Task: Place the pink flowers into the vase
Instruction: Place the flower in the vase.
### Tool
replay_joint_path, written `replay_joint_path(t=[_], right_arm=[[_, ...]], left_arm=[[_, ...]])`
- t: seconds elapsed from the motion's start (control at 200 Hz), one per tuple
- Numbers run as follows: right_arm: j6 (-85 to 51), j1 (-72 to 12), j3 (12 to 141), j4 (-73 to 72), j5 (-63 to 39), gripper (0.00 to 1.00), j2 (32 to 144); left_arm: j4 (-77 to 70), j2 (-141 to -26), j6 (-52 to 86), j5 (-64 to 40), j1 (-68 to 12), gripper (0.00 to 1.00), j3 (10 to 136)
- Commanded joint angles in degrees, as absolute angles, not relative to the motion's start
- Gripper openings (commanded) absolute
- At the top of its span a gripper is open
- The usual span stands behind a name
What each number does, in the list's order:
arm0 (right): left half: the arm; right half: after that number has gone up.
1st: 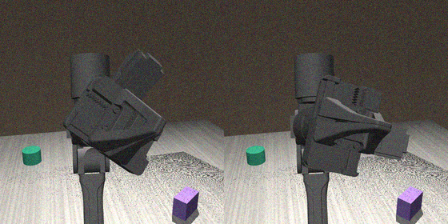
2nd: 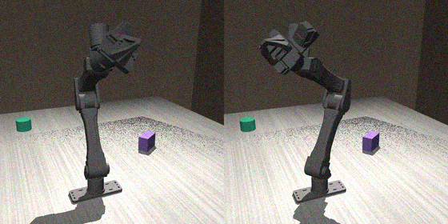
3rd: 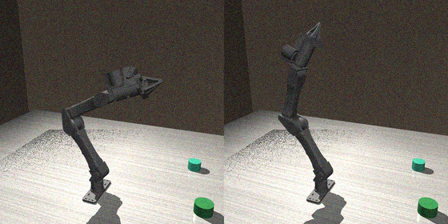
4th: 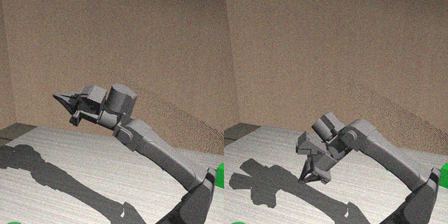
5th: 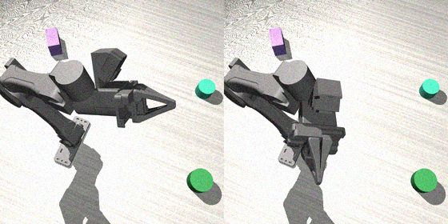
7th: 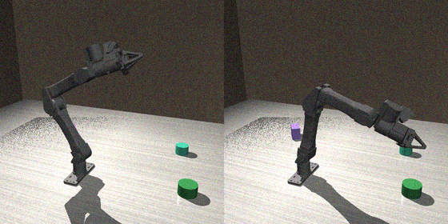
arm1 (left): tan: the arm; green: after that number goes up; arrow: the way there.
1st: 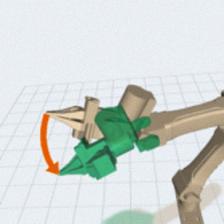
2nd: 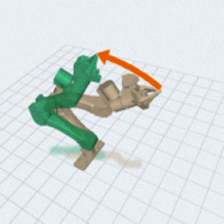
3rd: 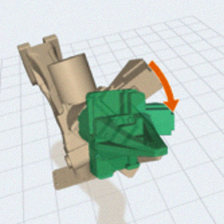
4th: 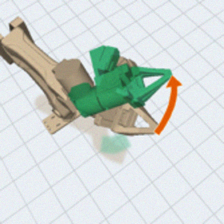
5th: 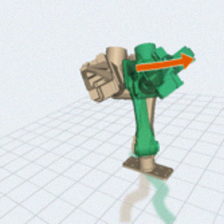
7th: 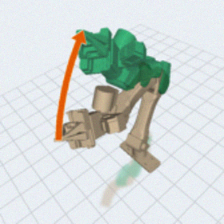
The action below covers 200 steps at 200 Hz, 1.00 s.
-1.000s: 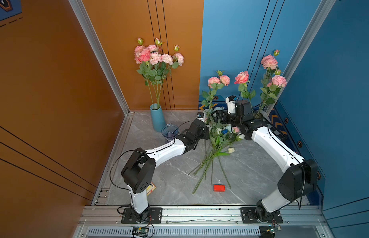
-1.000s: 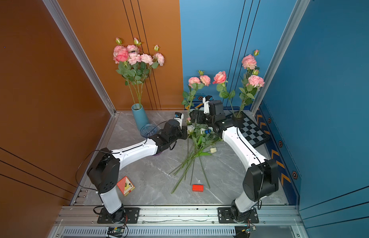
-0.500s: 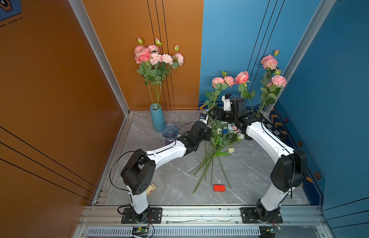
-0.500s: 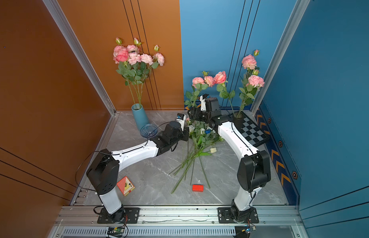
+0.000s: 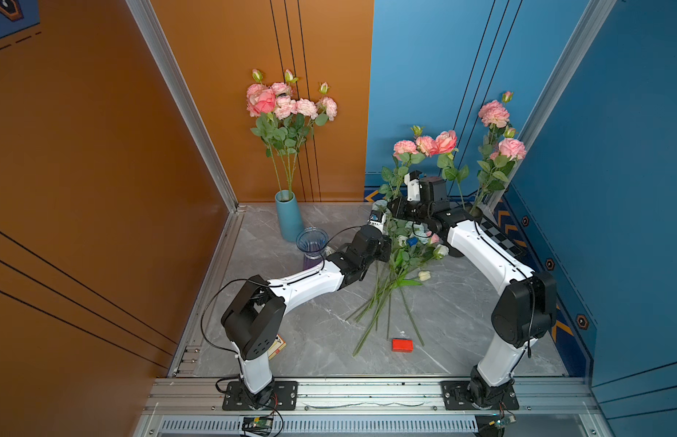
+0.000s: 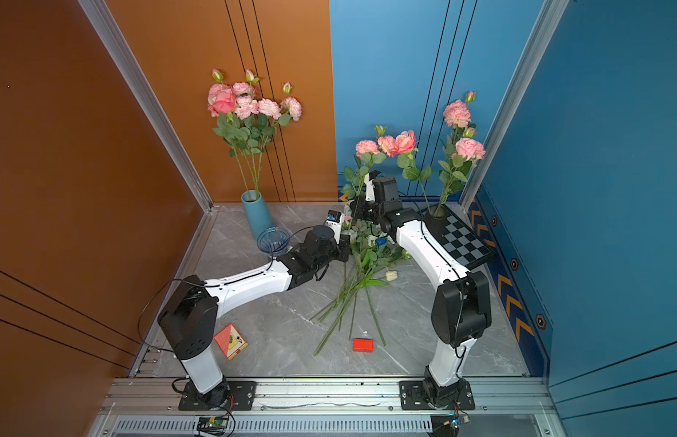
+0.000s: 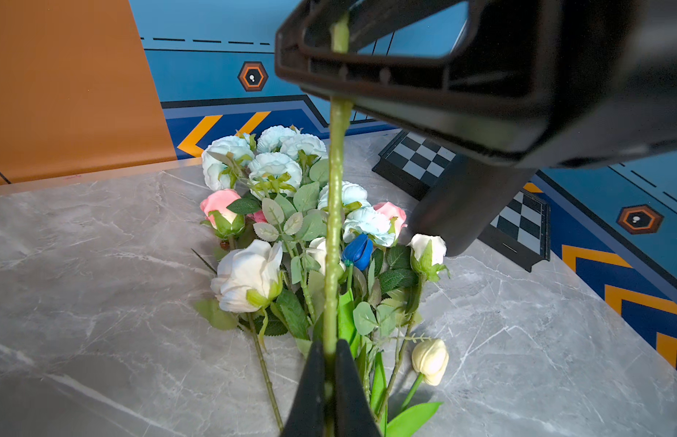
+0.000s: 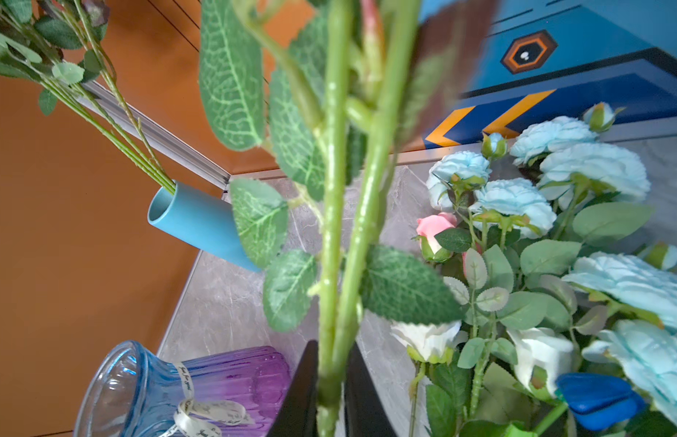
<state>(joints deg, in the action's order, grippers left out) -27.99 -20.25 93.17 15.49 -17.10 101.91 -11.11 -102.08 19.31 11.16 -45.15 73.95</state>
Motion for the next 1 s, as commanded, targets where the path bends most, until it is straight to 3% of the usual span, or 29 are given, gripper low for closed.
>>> replay_joint_path(t=[0.0, 0.175, 0.591, 0.886, 0.996], right_arm=[[-27.28, -20.65, 95.06, 15.39, -17.12, 0.1, 102.03], [-25.57, -21.13, 98.3, 16.63, -18.32, 0.0, 103.33], [-18.18, -21.83, 110.91, 22.86, -16.8, 0.0, 106.64], [-9.73, -21.75, 115.93, 25.86, -15.45, 0.0, 102.83], [-5.5, -21.37, 115.34, 26.06, -13.23, 0.0, 98.94]], left_arm=[[-12.34, -99.93, 19.36, 11.96, -45.73, 0.0, 72.86], [-12.38, -99.45, 19.42, 12.23, -45.7, 0.0, 72.25], [-12.34, -96.05, 18.7, 13.1, -45.04, 0.45, 69.41], [-12.39, -91.84, 13.14, 12.07, -45.57, 1.0, 67.52], [-12.63, -90.82, 9.9, 11.94, -46.02, 0.99, 67.88]])
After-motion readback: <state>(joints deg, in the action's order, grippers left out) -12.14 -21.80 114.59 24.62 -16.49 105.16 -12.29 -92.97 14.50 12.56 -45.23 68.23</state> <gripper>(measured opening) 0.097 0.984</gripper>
